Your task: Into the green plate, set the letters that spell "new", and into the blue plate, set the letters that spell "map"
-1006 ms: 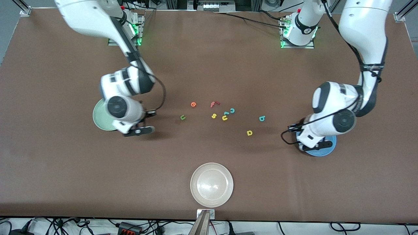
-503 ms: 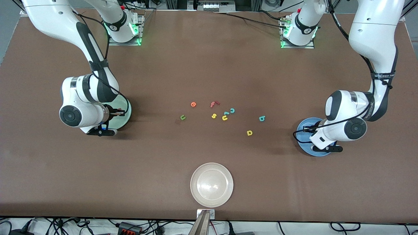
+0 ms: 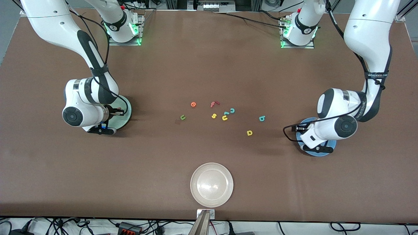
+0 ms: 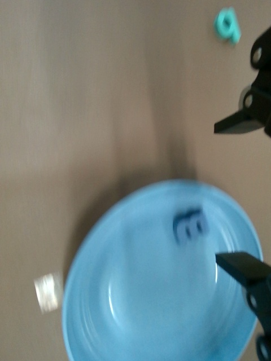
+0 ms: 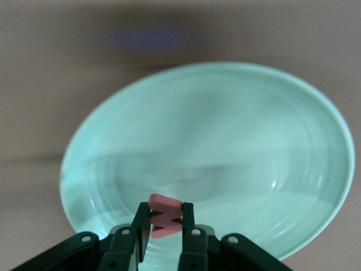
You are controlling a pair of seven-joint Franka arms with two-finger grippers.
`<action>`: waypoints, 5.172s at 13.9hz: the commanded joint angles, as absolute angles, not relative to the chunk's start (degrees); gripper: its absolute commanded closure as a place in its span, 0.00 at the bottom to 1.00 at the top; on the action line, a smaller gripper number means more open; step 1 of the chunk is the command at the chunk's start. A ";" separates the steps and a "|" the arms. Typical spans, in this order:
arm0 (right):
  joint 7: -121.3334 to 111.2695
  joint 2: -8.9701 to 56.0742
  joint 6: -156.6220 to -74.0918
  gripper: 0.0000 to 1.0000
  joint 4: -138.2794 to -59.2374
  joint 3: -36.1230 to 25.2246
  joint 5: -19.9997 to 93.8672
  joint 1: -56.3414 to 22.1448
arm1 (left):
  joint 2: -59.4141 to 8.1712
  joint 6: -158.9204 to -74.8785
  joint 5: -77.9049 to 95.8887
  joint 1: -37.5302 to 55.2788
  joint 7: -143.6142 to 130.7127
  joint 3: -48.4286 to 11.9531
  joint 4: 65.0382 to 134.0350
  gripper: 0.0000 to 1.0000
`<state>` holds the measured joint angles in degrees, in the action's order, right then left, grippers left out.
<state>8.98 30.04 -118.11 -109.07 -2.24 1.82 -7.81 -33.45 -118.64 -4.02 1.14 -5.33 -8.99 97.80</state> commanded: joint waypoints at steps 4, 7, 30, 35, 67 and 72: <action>10.81 28.65 -117.42 0.00 -101.87 -0.53 2.46 -10.26 | -34.53 -120.76 -4.83 7.27 -10.77 -13.18 93.53 0.00; 14.59 28.30 -116.37 0.00 -101.95 -0.97 1.84 -12.83 | -38.92 -121.81 -5.27 11.85 -21.78 -12.75 90.10 0.00; 15.30 41.92 -129.55 0.34 -92.37 0.88 1.85 -34.54 | -45.09 -132.54 -9.67 15.65 -37.88 -11.51 89.82 0.96; 14.94 43.24 -131.48 0.35 -92.37 0.79 1.67 -35.42 | -37.54 -119.57 -9.67 10.39 -27.02 -11.25 89.74 0.96; 6.69 26.01 -116.98 0.84 -114.17 -2.46 -1.93 -3.87 | -31.46 -126.10 -19.83 -3.08 35.57 -27.16 108.63 0.00; 6.42 28.91 -121.19 0.80 -114.08 -2.46 -1.93 -3.78 | -36.73 -132.44 -25.74 -1.05 39.37 -27.25 108.63 0.03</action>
<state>7.16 28.36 -119.51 -113.62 -2.94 -1.25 -4.12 -35.59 -130.73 -23.12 -0.95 36.83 -26.98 108.94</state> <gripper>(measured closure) 0.718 0.000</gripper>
